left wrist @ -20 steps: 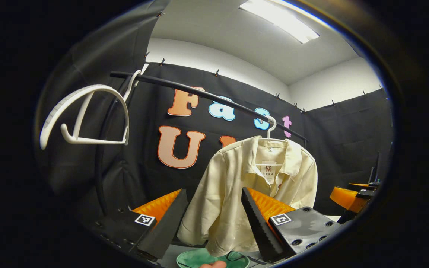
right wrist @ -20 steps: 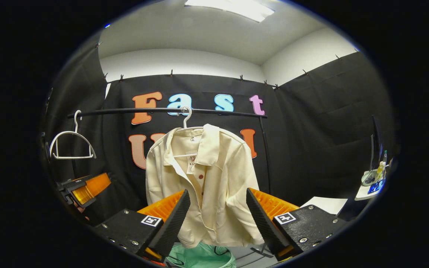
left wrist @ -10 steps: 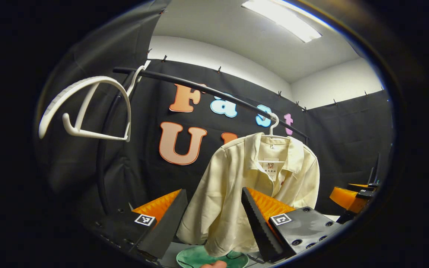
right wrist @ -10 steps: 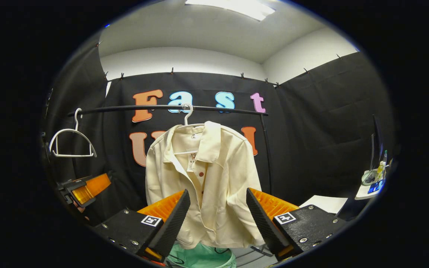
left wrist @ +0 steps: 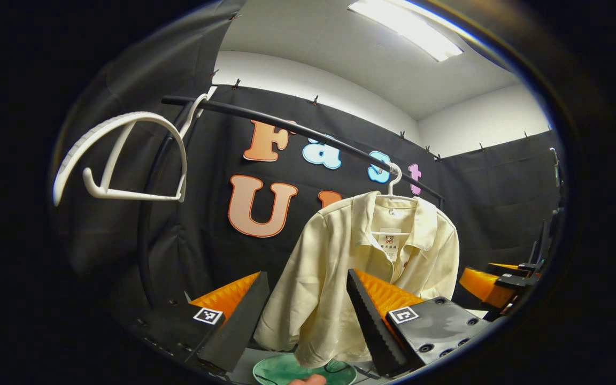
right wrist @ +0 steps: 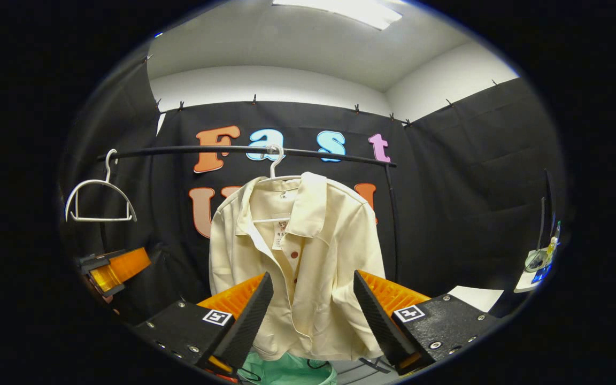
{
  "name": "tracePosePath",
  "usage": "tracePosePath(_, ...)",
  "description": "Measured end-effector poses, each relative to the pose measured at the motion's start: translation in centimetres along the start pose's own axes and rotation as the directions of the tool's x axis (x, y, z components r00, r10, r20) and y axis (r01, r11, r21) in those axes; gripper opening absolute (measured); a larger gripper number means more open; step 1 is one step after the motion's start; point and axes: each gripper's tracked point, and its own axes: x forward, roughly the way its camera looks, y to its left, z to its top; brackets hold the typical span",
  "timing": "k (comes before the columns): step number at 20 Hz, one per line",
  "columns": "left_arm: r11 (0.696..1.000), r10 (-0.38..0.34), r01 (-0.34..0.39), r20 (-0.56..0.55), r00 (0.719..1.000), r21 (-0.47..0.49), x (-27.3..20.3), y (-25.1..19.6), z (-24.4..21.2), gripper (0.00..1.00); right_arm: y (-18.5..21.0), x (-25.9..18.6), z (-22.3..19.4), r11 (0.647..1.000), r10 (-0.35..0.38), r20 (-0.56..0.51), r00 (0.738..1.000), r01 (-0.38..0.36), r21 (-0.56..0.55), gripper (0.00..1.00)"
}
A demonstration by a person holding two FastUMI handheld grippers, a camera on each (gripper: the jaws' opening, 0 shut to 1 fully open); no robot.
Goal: Grasp the clothes on the hanger with both hands and then place them into the laundry hamper below.
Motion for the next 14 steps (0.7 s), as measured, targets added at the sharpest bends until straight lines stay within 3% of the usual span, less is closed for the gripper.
tracePosePath(4,1.0,0.007,-0.007,-0.01,1.0,-0.001,-0.2,0.5,-0.5,0.96,0.9,6.2,-2.0,0.999,-0.014,-0.081,0.997,0.01,-0.045,0.94)
tracePosePath(8,1.0,0.013,-0.013,-0.004,1.0,0.009,-0.3,0.9,-0.3,0.96,2.0,12.3,-3.3,0.999,-0.035,-0.124,0.992,0.033,-0.021,0.95)
tracePosePath(9,1.0,0.019,-0.019,0.001,1.0,0.015,-0.4,1.2,-0.2,1.0,2.0,13.5,-3.6,0.999,-0.052,-0.128,0.99,0.049,-0.024,0.95)
tracePosePath(14,0.999,0.035,-0.035,-0.018,0.999,0.01,0.0,2.0,-0.9,0.96,0.4,17.9,-4.8,0.984,-0.176,-0.134,0.975,0.176,-0.014,0.95)
